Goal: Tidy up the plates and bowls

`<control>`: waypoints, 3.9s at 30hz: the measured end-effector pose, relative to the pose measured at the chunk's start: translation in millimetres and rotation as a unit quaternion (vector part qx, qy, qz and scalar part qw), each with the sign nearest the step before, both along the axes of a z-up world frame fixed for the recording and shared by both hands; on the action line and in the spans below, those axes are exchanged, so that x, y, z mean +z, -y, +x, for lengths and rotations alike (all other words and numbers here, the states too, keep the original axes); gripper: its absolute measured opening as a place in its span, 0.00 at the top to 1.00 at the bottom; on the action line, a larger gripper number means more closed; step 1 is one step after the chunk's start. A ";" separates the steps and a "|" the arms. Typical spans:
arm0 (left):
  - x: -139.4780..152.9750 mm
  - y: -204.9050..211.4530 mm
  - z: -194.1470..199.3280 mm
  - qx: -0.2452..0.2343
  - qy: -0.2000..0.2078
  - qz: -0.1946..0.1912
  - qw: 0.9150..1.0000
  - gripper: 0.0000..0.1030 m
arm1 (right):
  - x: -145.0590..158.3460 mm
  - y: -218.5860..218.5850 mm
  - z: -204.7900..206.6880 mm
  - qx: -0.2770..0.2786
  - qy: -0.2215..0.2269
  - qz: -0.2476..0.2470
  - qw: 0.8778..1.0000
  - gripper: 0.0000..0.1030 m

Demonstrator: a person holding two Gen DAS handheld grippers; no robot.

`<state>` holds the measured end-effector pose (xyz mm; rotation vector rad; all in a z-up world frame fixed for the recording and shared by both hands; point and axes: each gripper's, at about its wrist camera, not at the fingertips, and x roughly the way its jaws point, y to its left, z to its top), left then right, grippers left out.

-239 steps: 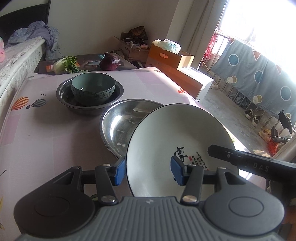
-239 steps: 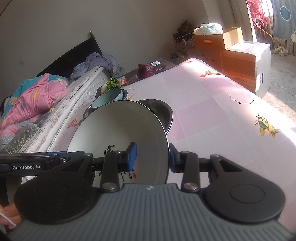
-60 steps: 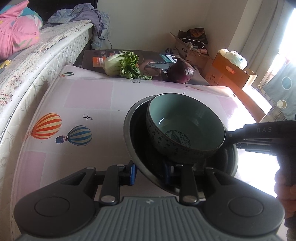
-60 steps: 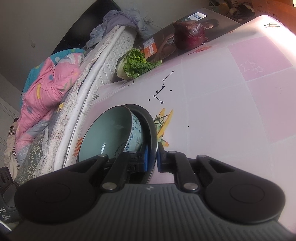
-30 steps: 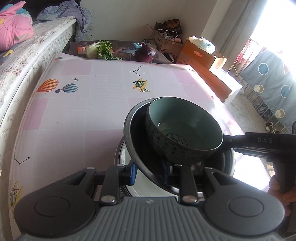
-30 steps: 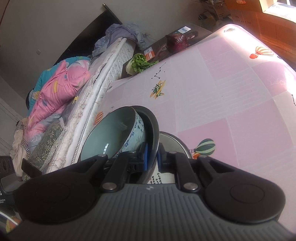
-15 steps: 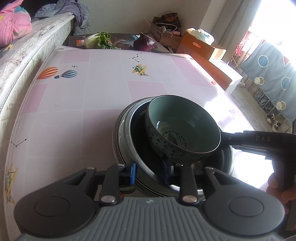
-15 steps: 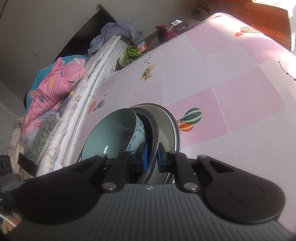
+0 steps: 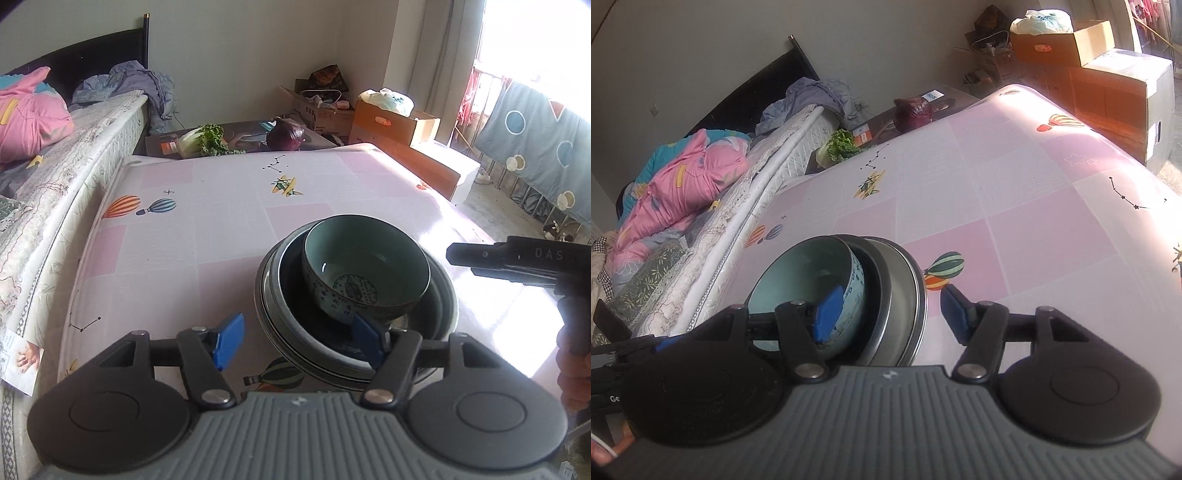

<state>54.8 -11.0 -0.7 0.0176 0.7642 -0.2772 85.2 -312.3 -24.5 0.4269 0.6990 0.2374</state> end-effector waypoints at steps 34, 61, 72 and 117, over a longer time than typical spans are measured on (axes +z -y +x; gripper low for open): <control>16.0 4.9 -76.9 0.070 0.030 0.043 0.996 0.00 | 40.3 -40.7 -167.6 -0.031 0.071 -0.159 0.984 0.01; -7.2 -0.6 -52.4 0.093 -0.050 0.037 0.994 0.00 | 20.3 -63.6 -127.3 0.013 0.012 -0.127 0.992 0.01; -11.9 -0.1 -47.2 0.094 -0.060 0.043 0.993 0.00 | 16.8 -64.4 -121.4 0.013 0.006 -0.128 0.992 0.01; -11.7 -0.1 -48.2 0.089 -0.063 0.040 0.993 0.00 | 15.9 -69.4 -119.0 0.023 0.005 -0.137 0.990 0.01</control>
